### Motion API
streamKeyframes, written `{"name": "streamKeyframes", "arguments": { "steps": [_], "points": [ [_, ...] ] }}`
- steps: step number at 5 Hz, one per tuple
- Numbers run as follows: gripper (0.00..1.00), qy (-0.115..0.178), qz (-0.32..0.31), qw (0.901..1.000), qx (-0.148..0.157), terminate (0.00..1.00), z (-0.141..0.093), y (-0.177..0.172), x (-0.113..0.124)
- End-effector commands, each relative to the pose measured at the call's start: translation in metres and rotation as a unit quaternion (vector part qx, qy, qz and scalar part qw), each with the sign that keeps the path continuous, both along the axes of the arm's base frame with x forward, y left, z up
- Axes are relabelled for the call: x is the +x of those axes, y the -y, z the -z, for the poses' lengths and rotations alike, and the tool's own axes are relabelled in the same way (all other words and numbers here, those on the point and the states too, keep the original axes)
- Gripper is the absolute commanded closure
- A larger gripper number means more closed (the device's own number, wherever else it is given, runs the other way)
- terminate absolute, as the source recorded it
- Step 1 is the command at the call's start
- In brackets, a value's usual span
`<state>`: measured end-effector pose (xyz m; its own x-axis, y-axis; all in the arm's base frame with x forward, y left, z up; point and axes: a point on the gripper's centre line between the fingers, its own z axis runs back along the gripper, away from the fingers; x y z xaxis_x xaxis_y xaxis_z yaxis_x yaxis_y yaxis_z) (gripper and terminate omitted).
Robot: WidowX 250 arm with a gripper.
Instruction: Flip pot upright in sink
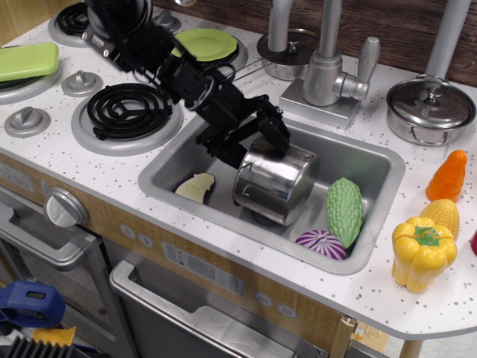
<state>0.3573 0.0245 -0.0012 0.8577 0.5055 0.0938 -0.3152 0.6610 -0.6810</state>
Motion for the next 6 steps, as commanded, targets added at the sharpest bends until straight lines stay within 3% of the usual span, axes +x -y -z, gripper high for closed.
{"name": "streamKeyframes", "arguments": {
  "steps": [1, 2, 3, 5, 6],
  "points": [
    [1.0, 0.028, -0.042, 0.9987, -0.011, 0.0, -0.007, 0.007, 0.009],
    [1.0, 0.032, -0.022, 0.9988, 0.03, 0.0, -0.009, 0.004, 0.012],
    [1.0, 0.008, -0.007, 0.9915, 0.129, 0.0, -0.016, 0.014, 0.022],
    [1.0, -0.012, 0.034, 0.9747, 0.22, 0.0, -0.03, 0.01, 0.025],
    [1.0, -0.032, 0.058, 0.9602, 0.271, 0.0, -0.037, 0.007, 0.025]
  ]
}}
